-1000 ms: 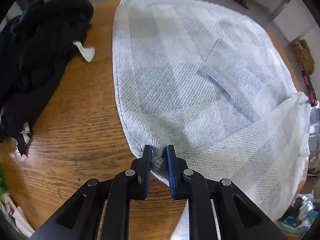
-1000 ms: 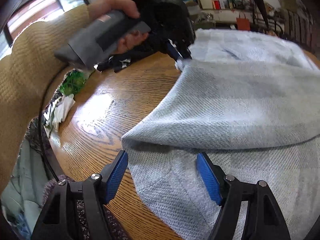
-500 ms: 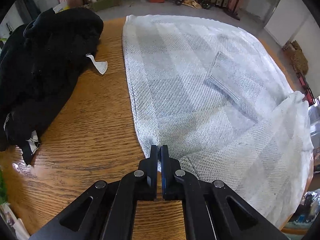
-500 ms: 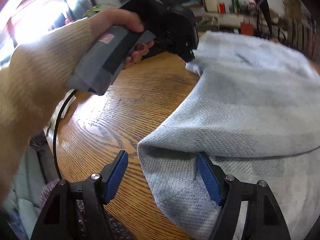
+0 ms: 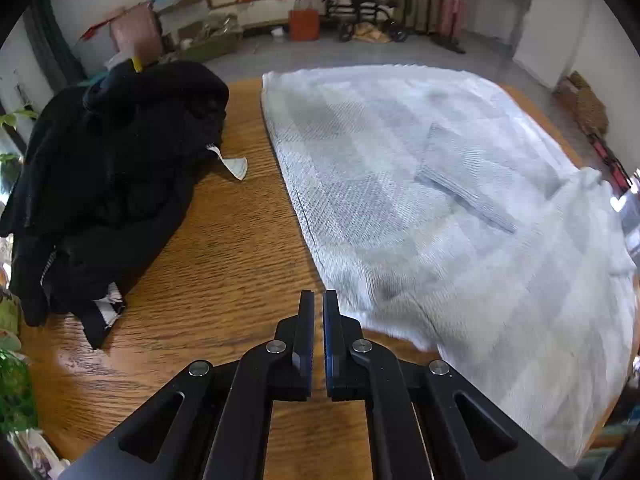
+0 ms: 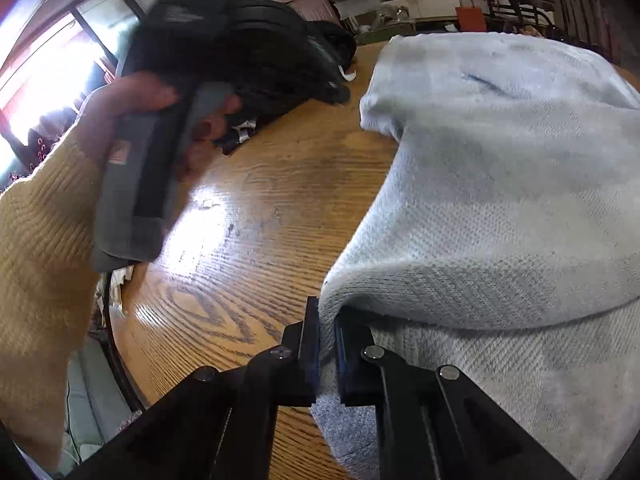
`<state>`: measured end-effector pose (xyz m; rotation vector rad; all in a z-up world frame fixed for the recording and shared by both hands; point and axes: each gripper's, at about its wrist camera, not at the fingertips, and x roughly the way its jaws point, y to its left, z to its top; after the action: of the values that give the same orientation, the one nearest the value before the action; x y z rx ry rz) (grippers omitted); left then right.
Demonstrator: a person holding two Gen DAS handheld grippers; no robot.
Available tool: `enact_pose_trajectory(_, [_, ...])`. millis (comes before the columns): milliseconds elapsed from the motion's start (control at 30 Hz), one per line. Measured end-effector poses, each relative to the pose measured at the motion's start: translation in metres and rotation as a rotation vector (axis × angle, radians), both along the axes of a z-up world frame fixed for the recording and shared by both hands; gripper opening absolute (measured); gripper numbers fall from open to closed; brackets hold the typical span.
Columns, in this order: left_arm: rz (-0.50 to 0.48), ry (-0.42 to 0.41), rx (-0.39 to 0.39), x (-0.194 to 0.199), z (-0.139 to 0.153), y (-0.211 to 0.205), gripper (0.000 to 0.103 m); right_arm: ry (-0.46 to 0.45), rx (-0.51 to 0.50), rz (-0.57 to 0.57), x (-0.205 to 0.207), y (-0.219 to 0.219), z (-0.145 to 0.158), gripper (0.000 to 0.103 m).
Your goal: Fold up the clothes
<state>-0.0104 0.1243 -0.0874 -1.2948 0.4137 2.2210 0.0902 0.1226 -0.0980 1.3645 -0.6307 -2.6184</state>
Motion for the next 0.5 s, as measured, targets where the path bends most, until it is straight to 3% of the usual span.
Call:
enact_pose_trajectory(67, [-0.034, 0.025, 0.017, 0.013, 0.001, -0.005, 0.008, 0.032, -0.025, 0.006, 0.006, 0.003, 0.004, 0.008])
enact_pose_trajectory(100, [-0.054, 0.036, 0.021, 0.012, -0.001, 0.004, 0.015, 0.046, -0.030, 0.010, 0.010, 0.004, 0.007, 0.008])
enact_pose_trajectory(200, [-0.119, 0.056, 0.038, 0.021, -0.008, 0.019, 0.053, 0.073, -0.045, 0.012, 0.019, 0.010, 0.014, 0.008])
enact_pose_trajectory(233, [-0.135, 0.053, 0.055, 0.022, -0.011, 0.023, 0.060, 0.079, -0.057, 0.012, 0.023, 0.012, 0.016, 0.008])
enact_pose_trajectory(400, [-0.115, -0.017, 0.120, 0.002, -0.014, 0.042, 0.061, 0.084, -0.042, 0.027, 0.030, 0.007, 0.020, 0.008])
enact_pose_trajectory(500, [-0.001, -0.162, 0.155, -0.024, -0.007, 0.049, 0.061, 0.079, 0.005, 0.033, 0.033, 0.001, 0.020, 0.008])
